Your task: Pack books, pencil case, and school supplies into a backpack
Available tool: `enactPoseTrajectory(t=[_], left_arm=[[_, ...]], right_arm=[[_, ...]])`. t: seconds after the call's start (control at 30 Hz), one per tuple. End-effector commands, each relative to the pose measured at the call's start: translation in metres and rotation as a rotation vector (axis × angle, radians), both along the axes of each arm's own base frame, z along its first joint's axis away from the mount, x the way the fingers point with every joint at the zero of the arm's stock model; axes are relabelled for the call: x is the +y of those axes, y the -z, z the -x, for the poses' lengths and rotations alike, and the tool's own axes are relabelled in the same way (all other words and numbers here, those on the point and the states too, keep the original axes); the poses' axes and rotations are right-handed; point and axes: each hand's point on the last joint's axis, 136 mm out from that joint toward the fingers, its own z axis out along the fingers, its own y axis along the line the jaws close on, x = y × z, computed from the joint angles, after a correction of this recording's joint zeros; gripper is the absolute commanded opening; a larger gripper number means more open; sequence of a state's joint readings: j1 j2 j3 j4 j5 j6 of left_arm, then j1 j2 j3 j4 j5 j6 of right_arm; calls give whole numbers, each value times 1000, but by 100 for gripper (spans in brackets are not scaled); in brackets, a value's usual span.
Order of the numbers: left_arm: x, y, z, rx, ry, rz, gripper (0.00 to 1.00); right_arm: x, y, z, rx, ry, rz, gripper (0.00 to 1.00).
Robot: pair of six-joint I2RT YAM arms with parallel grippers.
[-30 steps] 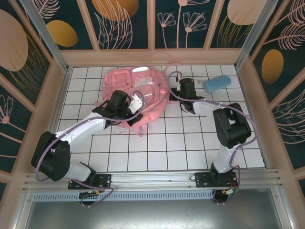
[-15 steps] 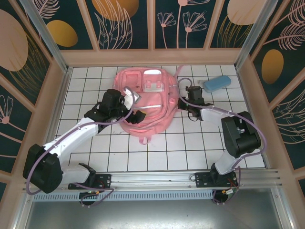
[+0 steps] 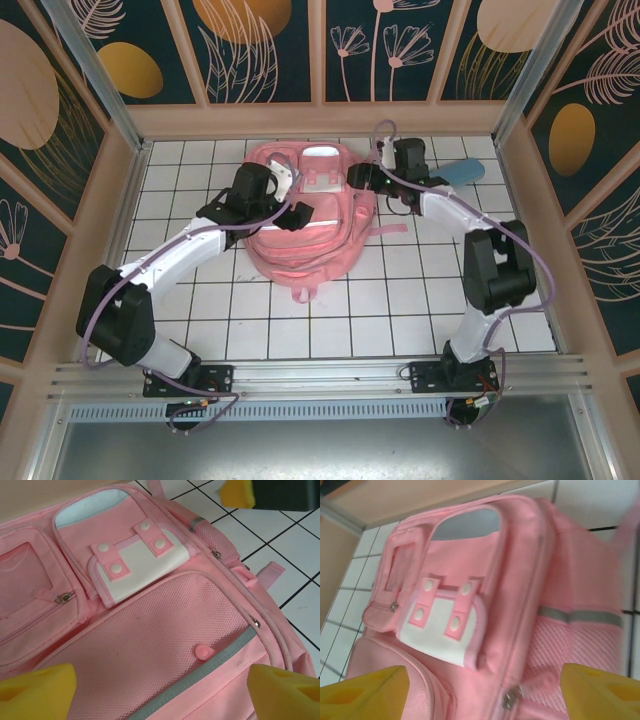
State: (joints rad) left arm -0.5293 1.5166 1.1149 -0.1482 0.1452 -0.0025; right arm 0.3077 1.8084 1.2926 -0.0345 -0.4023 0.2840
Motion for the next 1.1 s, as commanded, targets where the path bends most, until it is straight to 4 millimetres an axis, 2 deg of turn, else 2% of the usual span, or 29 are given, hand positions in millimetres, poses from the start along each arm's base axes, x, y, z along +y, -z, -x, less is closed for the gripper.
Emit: enactPoseTrajectory(t=[0.0,0.07,0.17,0.27,0.33,0.43,0.63,0.77,0.9,0.97,1.07], left_arm=[[-1,2,-1,19,6,-5,88],[-2,3,-1,22,17,-4,87],[-3,8,2,34,35,-10,87],[-1,14,3,41,32,-24,86],[0,17,2,42,29,-33,85],[2,20,1,46,21,-49,84],[1,25,2,46,31,-51,83],[-7,26,5,60,66,-18,80],[-8,29,7,71,75,-13,78],[-8,31,8,76,77,-13,78],[-8,33,10,81,78,-14,77]], right_arm=[[10,24,-3,80,-137,-25,79],[14,29,-8,84,-187,-19,79],[22,37,-5,94,-272,-22,80],[31,44,9,113,-371,-44,80],[36,49,25,122,-454,-37,80],[36,53,42,125,-513,-3,80],[31,37,65,77,-551,-1,76],[26,36,64,62,-538,13,72],[17,36,53,57,-490,24,66],[15,36,48,60,-480,21,57],[14,39,42,67,-465,31,50]])
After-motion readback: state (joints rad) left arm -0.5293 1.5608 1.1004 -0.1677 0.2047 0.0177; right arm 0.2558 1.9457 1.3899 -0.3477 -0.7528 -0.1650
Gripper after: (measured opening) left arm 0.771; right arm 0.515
